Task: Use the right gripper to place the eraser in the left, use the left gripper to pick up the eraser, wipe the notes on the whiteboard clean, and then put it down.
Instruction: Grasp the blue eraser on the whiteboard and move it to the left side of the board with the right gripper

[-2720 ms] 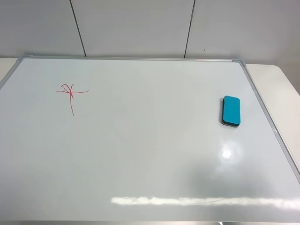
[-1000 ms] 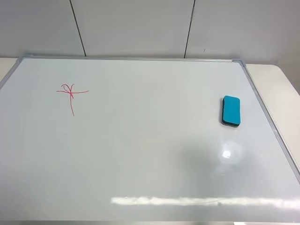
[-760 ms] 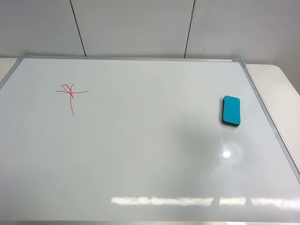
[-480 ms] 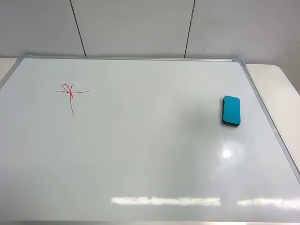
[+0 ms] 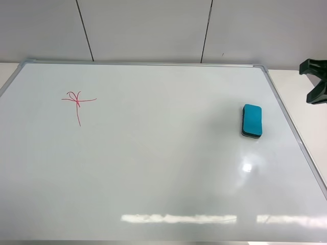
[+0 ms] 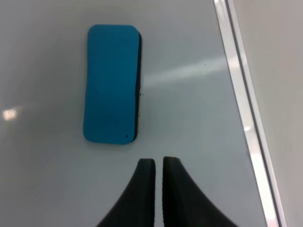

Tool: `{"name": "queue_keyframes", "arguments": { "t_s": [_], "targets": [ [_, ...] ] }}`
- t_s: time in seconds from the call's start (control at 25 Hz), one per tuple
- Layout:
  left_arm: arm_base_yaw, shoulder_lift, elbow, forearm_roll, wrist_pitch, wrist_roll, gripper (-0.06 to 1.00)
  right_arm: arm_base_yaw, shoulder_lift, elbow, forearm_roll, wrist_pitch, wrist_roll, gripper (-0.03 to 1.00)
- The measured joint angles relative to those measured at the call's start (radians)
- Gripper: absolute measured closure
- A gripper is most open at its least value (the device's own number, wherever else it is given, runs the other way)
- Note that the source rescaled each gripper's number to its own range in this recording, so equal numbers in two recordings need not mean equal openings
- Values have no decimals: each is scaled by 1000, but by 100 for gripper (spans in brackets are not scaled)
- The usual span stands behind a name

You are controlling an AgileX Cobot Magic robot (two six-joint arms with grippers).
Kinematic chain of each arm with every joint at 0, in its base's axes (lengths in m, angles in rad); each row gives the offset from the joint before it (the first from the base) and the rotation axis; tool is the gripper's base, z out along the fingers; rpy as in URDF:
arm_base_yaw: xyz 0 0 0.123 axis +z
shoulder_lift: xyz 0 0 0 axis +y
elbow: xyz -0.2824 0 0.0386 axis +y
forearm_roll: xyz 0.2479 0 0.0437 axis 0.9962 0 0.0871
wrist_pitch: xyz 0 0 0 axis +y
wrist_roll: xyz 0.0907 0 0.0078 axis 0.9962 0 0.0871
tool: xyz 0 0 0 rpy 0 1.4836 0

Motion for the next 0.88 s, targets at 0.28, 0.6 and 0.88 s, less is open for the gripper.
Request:
{"name": "queue_keyframes", "arguments": {
  "t_s": [0.28,0.6,0.88],
  "targets": [
    [0,0,0,0,0,0,-6,68,179,-31,52,-51,0,96],
    [0,0,0,0,0,0,-6,152,367,-150,-3,-28,26,96],
    [0,0,0,0,0,0,-6,206,534,-253,-136,-19,93,96]
  ]
}}
